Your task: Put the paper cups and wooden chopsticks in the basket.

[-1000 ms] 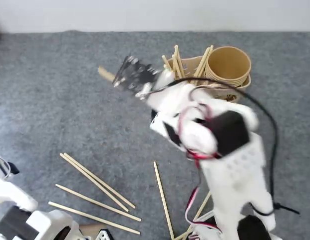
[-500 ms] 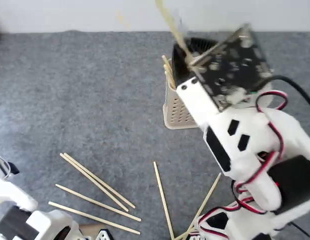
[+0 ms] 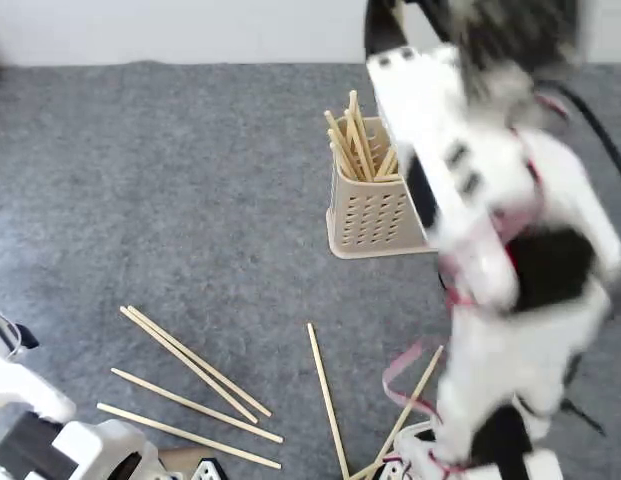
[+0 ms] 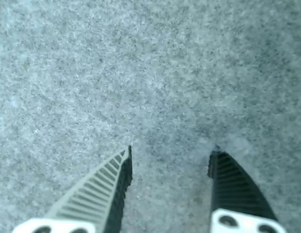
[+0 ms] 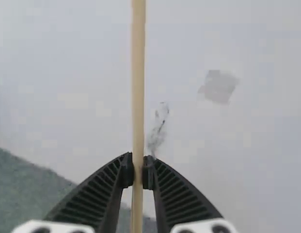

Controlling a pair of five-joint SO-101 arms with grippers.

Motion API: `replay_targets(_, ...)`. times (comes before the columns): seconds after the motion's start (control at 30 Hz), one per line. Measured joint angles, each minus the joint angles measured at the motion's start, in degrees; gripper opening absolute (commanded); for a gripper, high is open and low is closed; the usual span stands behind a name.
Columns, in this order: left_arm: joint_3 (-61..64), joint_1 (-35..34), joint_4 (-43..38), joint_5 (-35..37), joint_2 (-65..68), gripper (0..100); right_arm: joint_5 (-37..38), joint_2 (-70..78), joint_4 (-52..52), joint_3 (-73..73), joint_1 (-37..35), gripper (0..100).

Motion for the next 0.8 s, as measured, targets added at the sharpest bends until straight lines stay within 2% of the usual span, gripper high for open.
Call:
replay_targets(0.3,0.0,0.0,0.0,0.0,0.0,25,-5.2,10.9,-0.4,0.4,2.1,1.0)
replay_targets(0.57,0.0,0.0,0.0,0.0,0.0,25,-6.2,12.2,-0.4,6.0,2.2,1.0)
replay_targets(0.8,0.0,0.0,0.0,0.0,0.0,25,-6.2,11.0,-4.9,18.8,3.2,1.2)
